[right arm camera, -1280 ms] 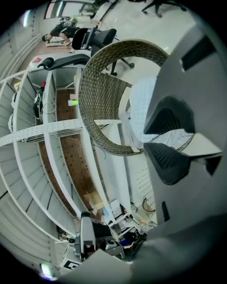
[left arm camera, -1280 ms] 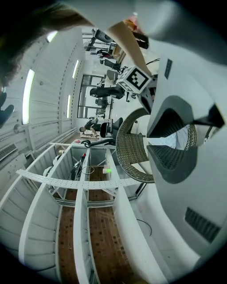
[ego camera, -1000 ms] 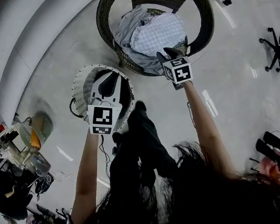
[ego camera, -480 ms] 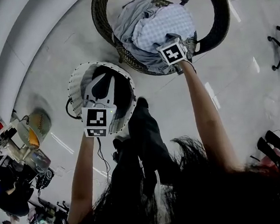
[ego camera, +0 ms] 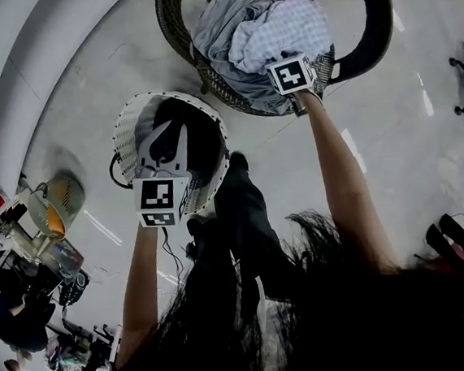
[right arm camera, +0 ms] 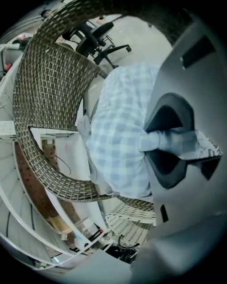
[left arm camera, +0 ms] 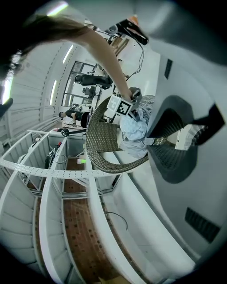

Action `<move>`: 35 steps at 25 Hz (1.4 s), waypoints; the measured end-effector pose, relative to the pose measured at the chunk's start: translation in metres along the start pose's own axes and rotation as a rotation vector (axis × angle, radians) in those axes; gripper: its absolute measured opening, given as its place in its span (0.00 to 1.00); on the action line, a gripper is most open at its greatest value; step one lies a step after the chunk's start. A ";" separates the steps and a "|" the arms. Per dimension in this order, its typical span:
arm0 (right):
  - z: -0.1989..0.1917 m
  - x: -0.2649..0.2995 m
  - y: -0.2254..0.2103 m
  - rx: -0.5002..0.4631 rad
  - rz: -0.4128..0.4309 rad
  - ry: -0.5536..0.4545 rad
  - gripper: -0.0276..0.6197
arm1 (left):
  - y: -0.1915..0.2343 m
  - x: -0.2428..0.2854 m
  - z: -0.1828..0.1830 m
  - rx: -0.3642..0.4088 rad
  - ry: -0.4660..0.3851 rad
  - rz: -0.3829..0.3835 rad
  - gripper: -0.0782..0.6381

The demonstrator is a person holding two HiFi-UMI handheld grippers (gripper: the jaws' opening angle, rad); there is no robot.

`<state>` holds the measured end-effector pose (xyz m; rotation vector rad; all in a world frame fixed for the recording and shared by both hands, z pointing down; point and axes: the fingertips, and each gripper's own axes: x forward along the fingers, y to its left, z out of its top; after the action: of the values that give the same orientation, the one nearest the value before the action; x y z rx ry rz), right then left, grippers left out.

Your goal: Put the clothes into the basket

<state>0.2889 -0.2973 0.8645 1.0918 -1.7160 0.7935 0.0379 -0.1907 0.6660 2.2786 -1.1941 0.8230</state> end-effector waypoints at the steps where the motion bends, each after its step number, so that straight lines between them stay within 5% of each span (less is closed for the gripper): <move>1: -0.001 -0.008 -0.004 0.025 -0.010 0.004 0.22 | -0.001 -0.003 0.004 -0.002 -0.008 0.002 0.18; 13: 0.039 -0.123 -0.014 0.372 0.131 -0.214 0.18 | -0.014 -0.058 0.051 0.029 -0.113 0.018 0.18; 23: 0.065 -0.245 0.015 0.384 0.169 -0.356 0.17 | -0.024 -0.144 0.083 0.039 -0.194 0.048 0.18; 35: 0.083 -0.416 0.116 0.317 0.239 -0.519 0.17 | -0.028 -0.276 0.106 0.109 -0.324 0.059 0.18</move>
<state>0.2280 -0.1882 0.4426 1.4131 -2.2380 1.0195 -0.0312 -0.0808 0.3985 2.5478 -1.3905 0.5642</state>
